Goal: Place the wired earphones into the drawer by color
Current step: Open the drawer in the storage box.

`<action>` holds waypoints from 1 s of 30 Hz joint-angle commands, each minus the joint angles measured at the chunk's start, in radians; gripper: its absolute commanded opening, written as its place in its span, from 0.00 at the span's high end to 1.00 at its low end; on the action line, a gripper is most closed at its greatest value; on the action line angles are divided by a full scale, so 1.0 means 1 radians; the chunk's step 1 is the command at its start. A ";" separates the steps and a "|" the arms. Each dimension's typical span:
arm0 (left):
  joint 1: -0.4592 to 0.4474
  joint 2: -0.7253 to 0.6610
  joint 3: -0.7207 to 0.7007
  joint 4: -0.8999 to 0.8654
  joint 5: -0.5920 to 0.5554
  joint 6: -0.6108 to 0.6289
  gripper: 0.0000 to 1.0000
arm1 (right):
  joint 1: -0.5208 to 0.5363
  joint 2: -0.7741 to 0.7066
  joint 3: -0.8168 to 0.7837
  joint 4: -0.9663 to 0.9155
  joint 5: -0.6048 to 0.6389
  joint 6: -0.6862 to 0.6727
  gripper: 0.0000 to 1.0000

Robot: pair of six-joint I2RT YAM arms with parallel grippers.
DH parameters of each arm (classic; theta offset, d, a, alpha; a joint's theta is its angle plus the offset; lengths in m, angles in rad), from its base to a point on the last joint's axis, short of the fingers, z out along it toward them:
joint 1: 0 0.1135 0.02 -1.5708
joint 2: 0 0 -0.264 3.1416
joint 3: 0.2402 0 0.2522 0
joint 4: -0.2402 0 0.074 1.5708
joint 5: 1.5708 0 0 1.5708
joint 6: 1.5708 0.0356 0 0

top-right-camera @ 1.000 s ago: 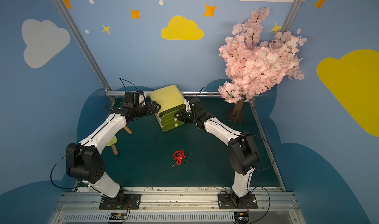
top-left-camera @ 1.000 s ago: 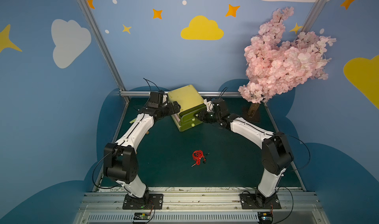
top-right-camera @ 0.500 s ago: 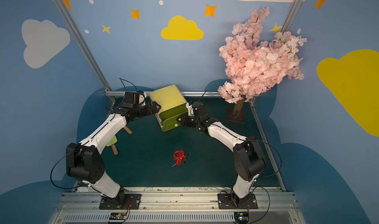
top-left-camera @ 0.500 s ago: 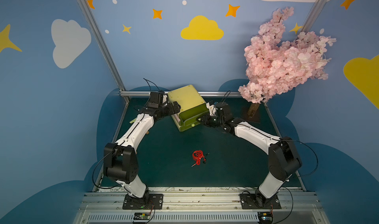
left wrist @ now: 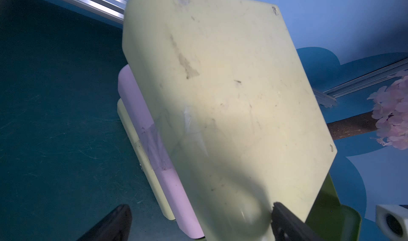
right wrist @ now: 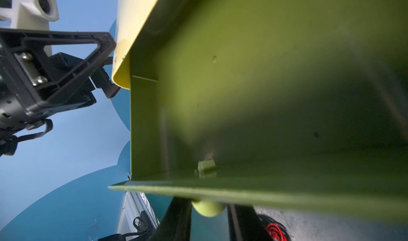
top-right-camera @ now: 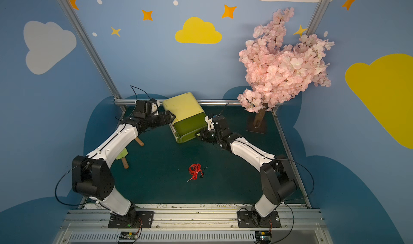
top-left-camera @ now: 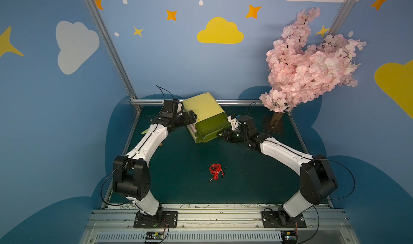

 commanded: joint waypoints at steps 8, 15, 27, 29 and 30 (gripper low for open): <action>0.001 0.000 -0.020 -0.024 -0.011 -0.002 0.00 | -0.009 -0.081 -0.079 -0.032 0.018 -0.006 0.74; 0.001 -0.008 -0.023 -0.022 -0.012 -0.005 0.00 | -0.012 -0.092 -0.083 -0.027 0.019 -0.013 0.64; 0.001 -0.081 -0.024 -0.031 -0.011 -0.014 0.00 | -0.044 -0.148 -0.114 -0.052 -0.014 -0.060 0.04; 0.001 -0.113 -0.039 -0.028 -0.016 -0.017 0.00 | -0.045 -0.174 -0.139 -0.060 -0.015 -0.081 0.02; 0.001 -0.132 -0.050 -0.026 -0.020 -0.018 0.00 | -0.045 -0.188 -0.153 -0.064 -0.015 -0.090 0.02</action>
